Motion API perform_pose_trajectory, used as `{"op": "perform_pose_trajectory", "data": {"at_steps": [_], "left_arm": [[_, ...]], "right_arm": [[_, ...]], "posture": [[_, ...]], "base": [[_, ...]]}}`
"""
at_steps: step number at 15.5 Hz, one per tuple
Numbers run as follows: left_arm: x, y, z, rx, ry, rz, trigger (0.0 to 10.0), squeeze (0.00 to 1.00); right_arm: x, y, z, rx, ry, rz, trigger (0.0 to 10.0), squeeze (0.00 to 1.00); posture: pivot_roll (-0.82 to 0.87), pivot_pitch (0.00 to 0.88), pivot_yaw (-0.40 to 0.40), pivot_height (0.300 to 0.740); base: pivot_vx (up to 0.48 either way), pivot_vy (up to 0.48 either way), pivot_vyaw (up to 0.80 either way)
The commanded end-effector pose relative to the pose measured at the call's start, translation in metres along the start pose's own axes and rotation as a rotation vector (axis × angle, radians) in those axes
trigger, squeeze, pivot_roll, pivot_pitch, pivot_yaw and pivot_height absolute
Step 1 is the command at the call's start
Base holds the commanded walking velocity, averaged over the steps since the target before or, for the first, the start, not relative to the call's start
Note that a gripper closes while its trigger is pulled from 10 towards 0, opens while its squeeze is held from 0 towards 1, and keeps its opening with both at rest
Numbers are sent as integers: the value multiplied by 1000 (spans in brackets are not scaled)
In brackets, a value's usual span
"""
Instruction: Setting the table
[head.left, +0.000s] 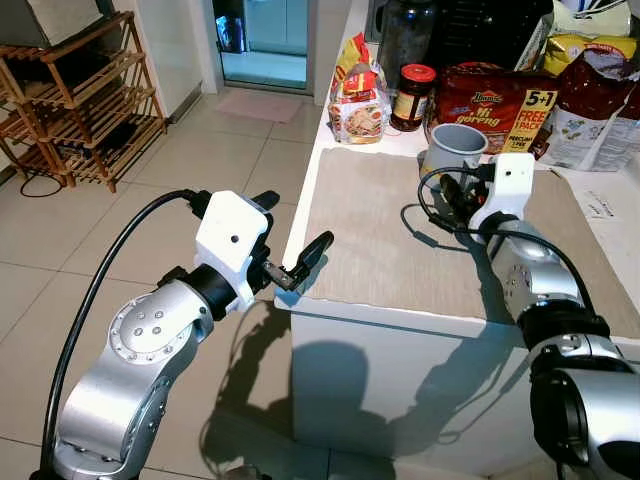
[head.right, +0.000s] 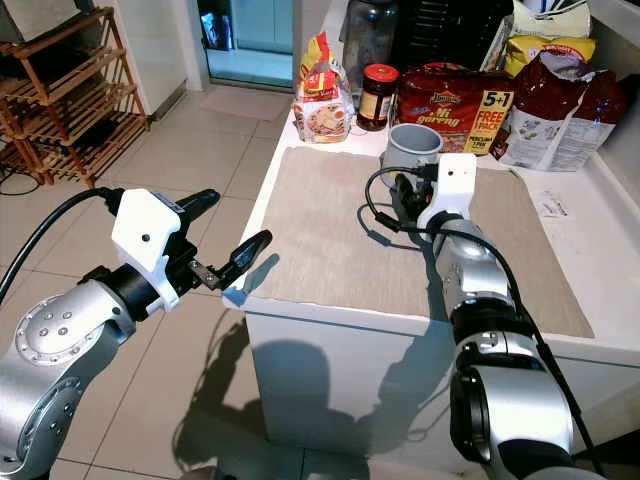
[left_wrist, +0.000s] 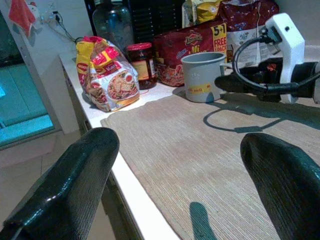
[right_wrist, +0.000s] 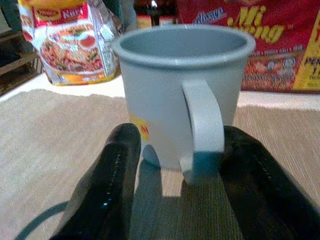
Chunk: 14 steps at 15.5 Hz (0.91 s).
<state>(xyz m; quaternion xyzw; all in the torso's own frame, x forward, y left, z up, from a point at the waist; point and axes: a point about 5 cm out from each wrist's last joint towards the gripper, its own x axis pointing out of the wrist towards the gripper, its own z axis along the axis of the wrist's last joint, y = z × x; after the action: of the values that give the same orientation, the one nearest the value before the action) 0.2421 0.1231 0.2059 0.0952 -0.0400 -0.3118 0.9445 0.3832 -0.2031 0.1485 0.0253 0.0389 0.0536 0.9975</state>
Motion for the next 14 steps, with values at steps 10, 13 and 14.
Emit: {"op": "perform_pose_trajectory", "data": {"at_steps": [10,13,14], "left_arm": [[2,-3,4,3,-6,-38,10000,0],[2,-3,3,3,-5,-36,10000,0],[1,-3,3,2,-5,-36,10000,0]], "right_arm": [[4,-3,10,-16,-38,-14,0,0],[4,-3,10,-17,-41,-15,0,0],[4,-3,10,-16,-43,-14,0,0]], "posture": [[106,0,-19,740],[105,0,-20,740],[105,0,-20,740]], "base": [[0,0,0],[0,0,0],[0,0,0]]}}
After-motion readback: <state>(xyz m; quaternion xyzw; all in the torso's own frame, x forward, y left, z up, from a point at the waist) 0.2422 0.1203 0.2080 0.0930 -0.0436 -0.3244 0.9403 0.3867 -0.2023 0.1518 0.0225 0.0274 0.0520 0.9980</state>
